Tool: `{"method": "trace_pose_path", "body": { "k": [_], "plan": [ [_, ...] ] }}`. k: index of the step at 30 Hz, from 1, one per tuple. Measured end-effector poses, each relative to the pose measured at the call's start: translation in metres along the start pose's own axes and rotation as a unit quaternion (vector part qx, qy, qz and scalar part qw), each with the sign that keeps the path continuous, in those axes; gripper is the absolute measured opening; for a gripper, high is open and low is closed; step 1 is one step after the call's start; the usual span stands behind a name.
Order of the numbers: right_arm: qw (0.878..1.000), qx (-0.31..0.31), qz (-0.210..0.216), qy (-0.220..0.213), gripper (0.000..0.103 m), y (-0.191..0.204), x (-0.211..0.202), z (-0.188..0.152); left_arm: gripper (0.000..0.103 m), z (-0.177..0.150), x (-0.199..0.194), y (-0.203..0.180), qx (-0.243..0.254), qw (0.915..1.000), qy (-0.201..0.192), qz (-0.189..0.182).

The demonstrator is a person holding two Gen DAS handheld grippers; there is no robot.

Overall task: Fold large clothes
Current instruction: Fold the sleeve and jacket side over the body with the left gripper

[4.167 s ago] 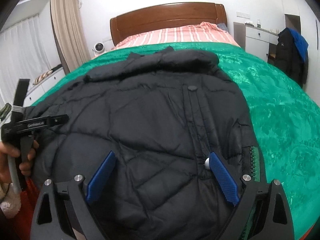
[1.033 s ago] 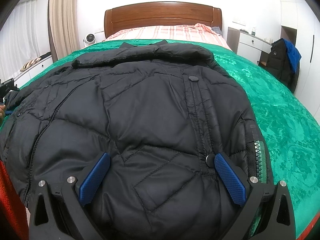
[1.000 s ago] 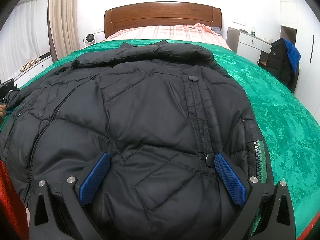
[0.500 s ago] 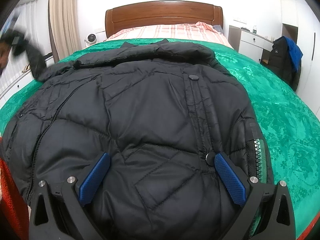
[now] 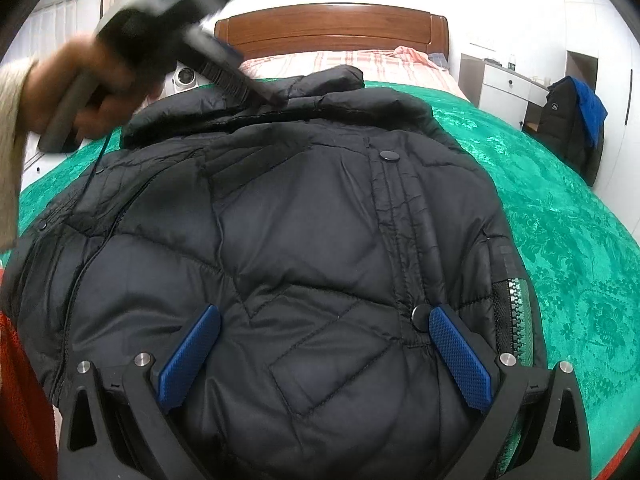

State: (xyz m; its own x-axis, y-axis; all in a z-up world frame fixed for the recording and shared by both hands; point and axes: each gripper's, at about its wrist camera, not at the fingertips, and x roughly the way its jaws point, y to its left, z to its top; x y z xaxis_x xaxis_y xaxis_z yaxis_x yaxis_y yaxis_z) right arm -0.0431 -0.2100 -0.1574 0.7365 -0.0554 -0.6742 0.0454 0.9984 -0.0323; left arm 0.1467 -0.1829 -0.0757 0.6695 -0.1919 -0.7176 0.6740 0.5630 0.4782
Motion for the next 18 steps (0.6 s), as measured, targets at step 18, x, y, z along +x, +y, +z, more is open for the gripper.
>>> {"method": "trace_pose_path", "body": {
  "k": [18],
  "plan": [
    [1.0,0.001,-0.006,0.003,0.103,0.002,0.001,0.002,0.101,-0.208,-0.088,0.112,-0.398,0.9155,0.023,0.05]
  ]
}}
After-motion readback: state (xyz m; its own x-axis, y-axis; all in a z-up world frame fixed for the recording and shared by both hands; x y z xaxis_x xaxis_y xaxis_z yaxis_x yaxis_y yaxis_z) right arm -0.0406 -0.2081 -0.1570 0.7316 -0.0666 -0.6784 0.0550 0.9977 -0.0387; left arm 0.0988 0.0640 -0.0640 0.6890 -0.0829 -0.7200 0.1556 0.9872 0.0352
